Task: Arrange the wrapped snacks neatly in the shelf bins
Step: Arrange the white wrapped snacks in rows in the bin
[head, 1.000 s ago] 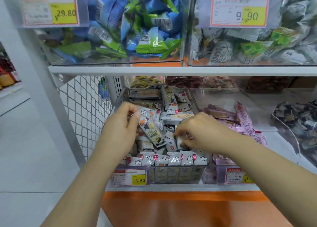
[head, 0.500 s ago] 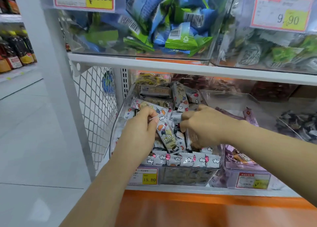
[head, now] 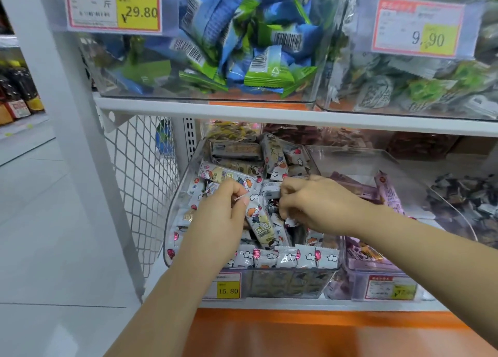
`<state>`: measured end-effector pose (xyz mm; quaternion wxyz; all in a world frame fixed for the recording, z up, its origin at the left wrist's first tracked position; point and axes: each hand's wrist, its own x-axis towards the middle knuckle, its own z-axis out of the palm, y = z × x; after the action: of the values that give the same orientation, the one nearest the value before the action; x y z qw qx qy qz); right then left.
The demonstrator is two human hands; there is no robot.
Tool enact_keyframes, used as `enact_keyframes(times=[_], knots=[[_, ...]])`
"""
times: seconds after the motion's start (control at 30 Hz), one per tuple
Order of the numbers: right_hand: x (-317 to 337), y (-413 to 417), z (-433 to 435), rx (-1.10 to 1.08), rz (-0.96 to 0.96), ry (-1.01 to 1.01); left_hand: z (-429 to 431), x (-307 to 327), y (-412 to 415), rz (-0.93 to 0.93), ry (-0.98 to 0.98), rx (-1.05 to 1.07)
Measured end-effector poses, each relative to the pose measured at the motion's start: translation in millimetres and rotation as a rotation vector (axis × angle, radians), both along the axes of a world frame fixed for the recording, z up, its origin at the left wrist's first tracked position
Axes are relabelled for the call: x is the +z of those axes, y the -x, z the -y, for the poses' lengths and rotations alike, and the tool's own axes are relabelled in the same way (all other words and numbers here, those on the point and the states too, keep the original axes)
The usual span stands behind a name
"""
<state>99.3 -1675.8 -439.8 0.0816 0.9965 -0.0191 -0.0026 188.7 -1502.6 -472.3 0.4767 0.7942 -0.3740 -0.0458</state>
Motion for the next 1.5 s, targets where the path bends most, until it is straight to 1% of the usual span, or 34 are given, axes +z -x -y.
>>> enact_keyframes(times=[0.1, 0.33, 0.43, 0.57, 0.7, 0.83, 0.97, 1.1, 1.2, 1.33, 1.4, 1.5], knots=[[-0.4, -0.8, -0.6, -0.031, 0.04, -0.043, 3.0, -1.7, 3.4, 0.012, -0.02, -0.015], [-10.5, 0.1, 3.2, -0.124, 0.045, -0.135, 13.8, 0.4, 13.8, -0.003, -0.006, -0.031], [-4.3, 7.8, 3.0, -0.087, -0.006, -0.117, 21.7, -0.4, 21.2, 0.01, -0.026, -0.058], [8.2, 26.9, 6.7, -0.054, -0.001, -0.161, 30.1, -4.7, 26.3, 0.054, -0.118, -0.094], [9.9, 41.2, 14.1, -0.122, -0.08, -0.023, 34.5, -6.8, 25.9, 0.063, -0.226, -0.159], [1.9, 36.3, 5.6, -0.163, -0.109, 0.075, 38.0, -7.3, 26.7, 0.057, -0.293, -0.193], [0.0, 35.6, 1.0, -0.157, -0.071, 0.019, 39.4, -5.9, 26.9, 0.061, -0.287, -0.193], [11.2, 46.3, 4.2, -0.122, 0.024, 0.002, 41.0, -2.3, 29.3, 0.084, -0.267, -0.171], [19.2, 51.6, 3.0, -0.122, 0.031, 0.007, 43.8, 2.2, 31.8, 0.108, -0.254, -0.175], [1.2, 52.2, -1.3, -0.146, -0.005, 0.059, 49.5, -2.6, 39.6, 0.176, -0.368, -0.249], [-6.8, 49.9, -2.8, -0.166, -0.014, 0.047, 50.8, -5.4, 38.9, 0.198, -0.41, -0.27], [-9.3, 47.9, -2.3, -0.179, -0.009, 0.026, 47.2, -2.3, 32.0, 0.144, -0.432, -0.328]])
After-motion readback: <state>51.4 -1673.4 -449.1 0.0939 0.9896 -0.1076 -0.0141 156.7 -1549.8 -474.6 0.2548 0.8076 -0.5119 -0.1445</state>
